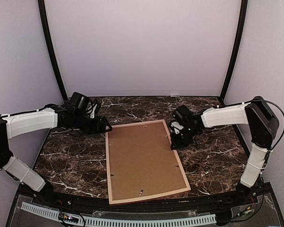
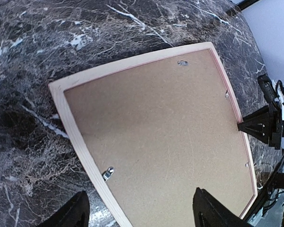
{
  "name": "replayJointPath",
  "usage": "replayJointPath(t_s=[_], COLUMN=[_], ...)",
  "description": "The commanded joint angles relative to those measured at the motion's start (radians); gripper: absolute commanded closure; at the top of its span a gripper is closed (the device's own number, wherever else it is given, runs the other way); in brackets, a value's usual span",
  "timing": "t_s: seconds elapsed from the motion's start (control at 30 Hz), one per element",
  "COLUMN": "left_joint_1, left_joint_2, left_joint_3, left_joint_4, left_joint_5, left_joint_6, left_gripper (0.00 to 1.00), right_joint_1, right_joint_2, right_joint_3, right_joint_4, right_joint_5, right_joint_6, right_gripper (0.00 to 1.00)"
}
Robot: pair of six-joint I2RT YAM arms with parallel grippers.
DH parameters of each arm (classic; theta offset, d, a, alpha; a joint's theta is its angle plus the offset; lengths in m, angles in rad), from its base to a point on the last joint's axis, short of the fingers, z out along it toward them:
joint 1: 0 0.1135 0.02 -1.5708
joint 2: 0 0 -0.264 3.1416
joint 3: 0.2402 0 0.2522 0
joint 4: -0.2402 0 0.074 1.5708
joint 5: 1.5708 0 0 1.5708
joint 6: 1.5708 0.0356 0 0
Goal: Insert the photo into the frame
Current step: Rotate the photo frame at the center of the board.
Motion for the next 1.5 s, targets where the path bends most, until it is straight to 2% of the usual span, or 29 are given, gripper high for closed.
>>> replayJointPath(t_s=[0.0,0.17,0.33,0.4,0.53,0.7,0.83,1.0,1.07,1.47], left_joint_1=[-0.003,0.002,0.010,0.011,0.022,0.044,0.052,0.066,0.067,0.066], left_joint_2=[0.042,0.167,0.307,0.387,0.506,0.611,0.674,0.731,0.739,0.746], left_joint_3=[0.087,0.217,0.364,0.425,0.530,0.635,0.701,0.748,0.749,0.750], left_joint_4=[-0.066,-0.097,-0.172,-0.203,-0.258,-0.280,-0.302,-0.335,-0.338,-0.360], left_joint_5=[0.031,0.045,0.007,-0.024,-0.100,-0.101,-0.088,-0.061,-0.058,0.016], left_joint_6=[0.124,0.223,0.377,0.437,0.532,0.597,0.628,0.629,0.627,0.602], left_gripper=[0.21,0.17,0.15,0.14,0.14,0.15,0.21,0.37,0.40,0.42], right_joint_1=[0.002,-0.006,-0.050,-0.070,-0.122,-0.178,-0.193,-0.196,-0.197,-0.201], right_joint_2=[0.073,0.158,0.264,0.291,0.296,0.241,0.170,0.087,0.050,-0.104], right_joint_3=[0.074,0.182,0.360,0.424,0.483,0.454,0.371,0.269,0.229,0.021], right_joint_4=[-0.106,-0.152,-0.233,-0.244,-0.217,-0.149,-0.080,-0.048,-0.044,0.021], right_joint_5=[0.038,0.008,-0.053,-0.079,-0.153,-0.204,-0.220,-0.213,-0.189,-0.177], right_joint_6=[-0.257,-0.382,-0.498,-0.534,-0.574,-0.551,-0.485,-0.407,-0.392,-0.241], right_gripper=[0.96,0.95,0.89,0.83,0.59,0.42,0.41,0.41,0.41,0.42])
